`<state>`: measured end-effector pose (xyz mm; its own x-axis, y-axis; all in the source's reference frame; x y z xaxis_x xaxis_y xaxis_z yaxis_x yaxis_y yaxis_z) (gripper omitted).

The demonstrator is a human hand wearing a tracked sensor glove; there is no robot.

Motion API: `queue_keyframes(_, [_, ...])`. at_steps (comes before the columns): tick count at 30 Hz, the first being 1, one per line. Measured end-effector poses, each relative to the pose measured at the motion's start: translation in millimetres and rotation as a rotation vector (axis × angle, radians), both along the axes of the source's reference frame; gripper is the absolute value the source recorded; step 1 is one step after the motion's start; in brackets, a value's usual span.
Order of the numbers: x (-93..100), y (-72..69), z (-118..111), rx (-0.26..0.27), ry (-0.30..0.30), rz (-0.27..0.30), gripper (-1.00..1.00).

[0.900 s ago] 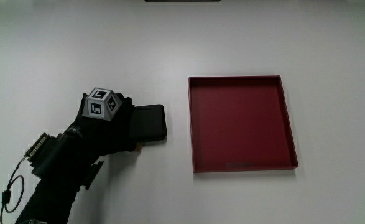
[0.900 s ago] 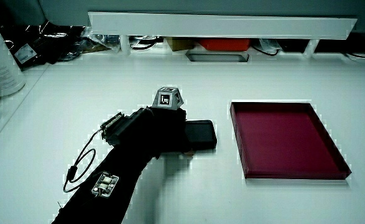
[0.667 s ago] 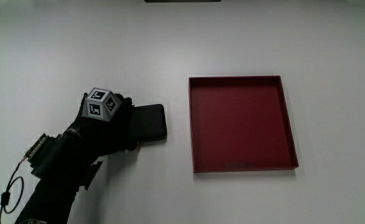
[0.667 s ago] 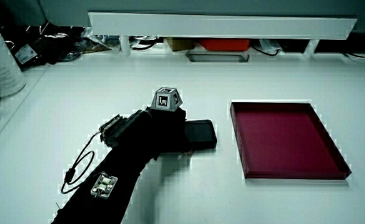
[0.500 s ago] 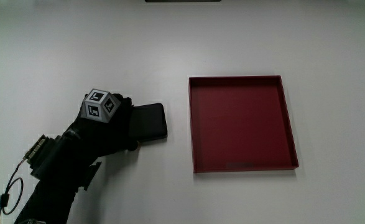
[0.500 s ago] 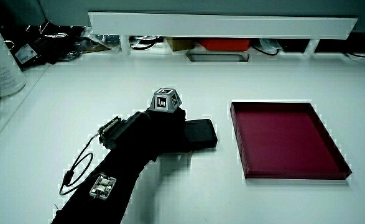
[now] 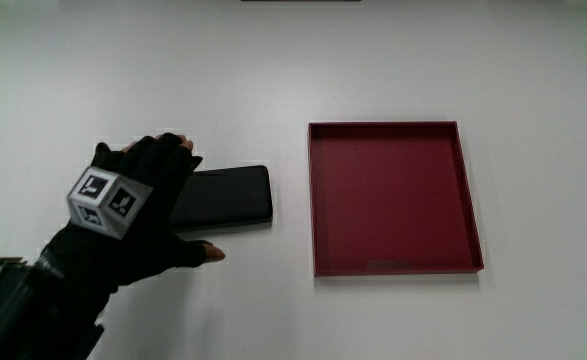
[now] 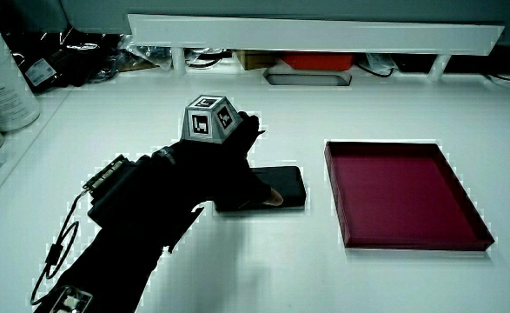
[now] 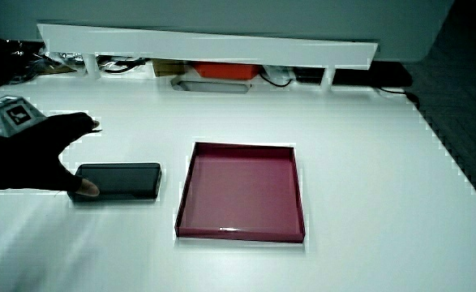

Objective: Pick battery from desk

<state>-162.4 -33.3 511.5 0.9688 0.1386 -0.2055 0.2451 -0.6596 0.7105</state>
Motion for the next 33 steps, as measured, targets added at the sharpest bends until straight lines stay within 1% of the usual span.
queue_keyframes(2, [0.2,-0.1,1,-0.008,-0.01,0.002,0.0])
queue_keyframes(5, [-2.0,-0.9,7,-0.016,0.011,-0.013,0.0])
queue_keyframes(6, [-2.1,-1.6,8,-0.024,0.017,-0.017,0.06])
queue_keyframes(7, [-1.0,-2.2,7,-0.023,0.008,-0.017,0.11])
queue_keyframes(9, [1.1,-2.4,4,-0.034,0.006,-0.007,0.22])
queue_keyframes(11, [3.6,-2.1,3,-0.032,-0.01,0.004,0.33])
queue_keyframes(12, [4.5,-2.3,2,-0.017,-0.016,0.011,0.39])
queue_keyframes(13, [4.3,-2.8,6,-0.019,-0.015,0.017,0.44])
queue_keyframes(14, [4.8,-2.8,6,-0.003,-0.005,0.021,0.5])
queue_keyframes(15, [4.8,-2.8,5,-0.007,-0.005,0.02,0.56])
queue_keyframes(16, [4.7,-2.6,5,0.011,-0.005,0.029,0.61])
queue_keyframes(17, [3.2,-2.0,6,0.012,0.005,0.017,0.67])
queue_keyframes(18, [2.8,-1.6,4,0.029,0.016,0.022,0.72])
queue_keyframes(19, [1.9,-1.4,4,0.026,0.017,0.02,0.78])
queue_keyframes(20, [1.7,-0.7,2,0.035,0.021,0.012,0.83])
queue_keyframes(21, [1.4,-0.3,2,0.042,0.031,0.015,0.89])
queue_keyframes(23, [0.2,0.5,4,0.077,0.05,0.028,1.0])
queue_keyframes(24, [-0.4,1.1,3,0.085,0.059,0.03,1.0])
queue_keyframes(25, [0.1,2.0,-2,0.097,0.052,0.031,1.0])
queue_keyframes(26, [-2.2,2.5,4,0.115,0.075,0.037,1.0])
queue_keyframes(28, [-2.3,3.6,0,0.127,0.084,0.032,1.0])
queue_keyframes(29, [-2.5,3.8,-2,0.137,0.093,0.041,1.0])
queue_keyframes(31, [-4.1,3.6,-1,0.135,0.131,0.023,1.0])
queue_keyframes(32, [-3.1,3.5,-5,0.141,0.134,0.02,1.0])
queue_keyframes(33, [-0.8,2.8,-9,0.154,0.137,0.038,1.0])
